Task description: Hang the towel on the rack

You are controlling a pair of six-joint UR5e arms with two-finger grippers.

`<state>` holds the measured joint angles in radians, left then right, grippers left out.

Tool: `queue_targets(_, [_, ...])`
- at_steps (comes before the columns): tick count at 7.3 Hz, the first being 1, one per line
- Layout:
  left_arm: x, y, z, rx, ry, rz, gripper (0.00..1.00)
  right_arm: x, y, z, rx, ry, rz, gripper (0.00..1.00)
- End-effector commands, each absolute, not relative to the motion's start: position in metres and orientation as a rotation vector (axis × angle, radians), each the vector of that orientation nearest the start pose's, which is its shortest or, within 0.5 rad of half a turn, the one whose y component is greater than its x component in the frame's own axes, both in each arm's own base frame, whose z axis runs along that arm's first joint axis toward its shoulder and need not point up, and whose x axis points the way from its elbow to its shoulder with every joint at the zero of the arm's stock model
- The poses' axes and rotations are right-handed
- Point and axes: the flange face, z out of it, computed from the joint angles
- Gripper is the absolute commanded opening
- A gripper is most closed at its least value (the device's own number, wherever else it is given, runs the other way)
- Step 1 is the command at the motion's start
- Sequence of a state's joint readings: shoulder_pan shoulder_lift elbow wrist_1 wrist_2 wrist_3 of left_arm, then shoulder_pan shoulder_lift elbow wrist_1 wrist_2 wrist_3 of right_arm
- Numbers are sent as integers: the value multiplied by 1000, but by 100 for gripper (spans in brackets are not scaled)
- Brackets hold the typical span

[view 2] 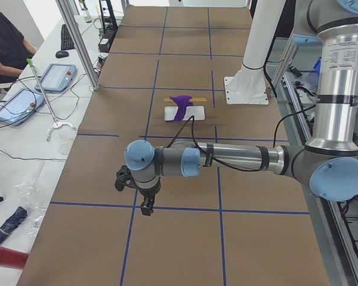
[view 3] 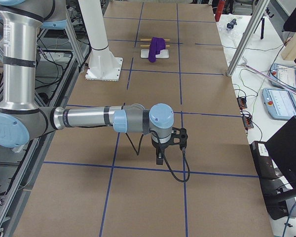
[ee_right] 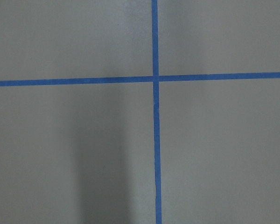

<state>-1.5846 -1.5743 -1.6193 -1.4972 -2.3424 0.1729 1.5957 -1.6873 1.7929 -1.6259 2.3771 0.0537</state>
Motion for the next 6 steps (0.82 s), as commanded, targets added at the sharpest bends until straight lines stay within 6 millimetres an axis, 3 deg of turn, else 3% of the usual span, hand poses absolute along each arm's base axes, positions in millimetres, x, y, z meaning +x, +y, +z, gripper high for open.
queue_targets(1, [-71, -491, 641, 52, 771, 143, 100, 73, -442, 607, 38, -806, 54, 100])
queue_targets(6, [-71, -492, 639, 56, 766, 145, 100, 77, -441, 605, 45, -807, 62, 100])
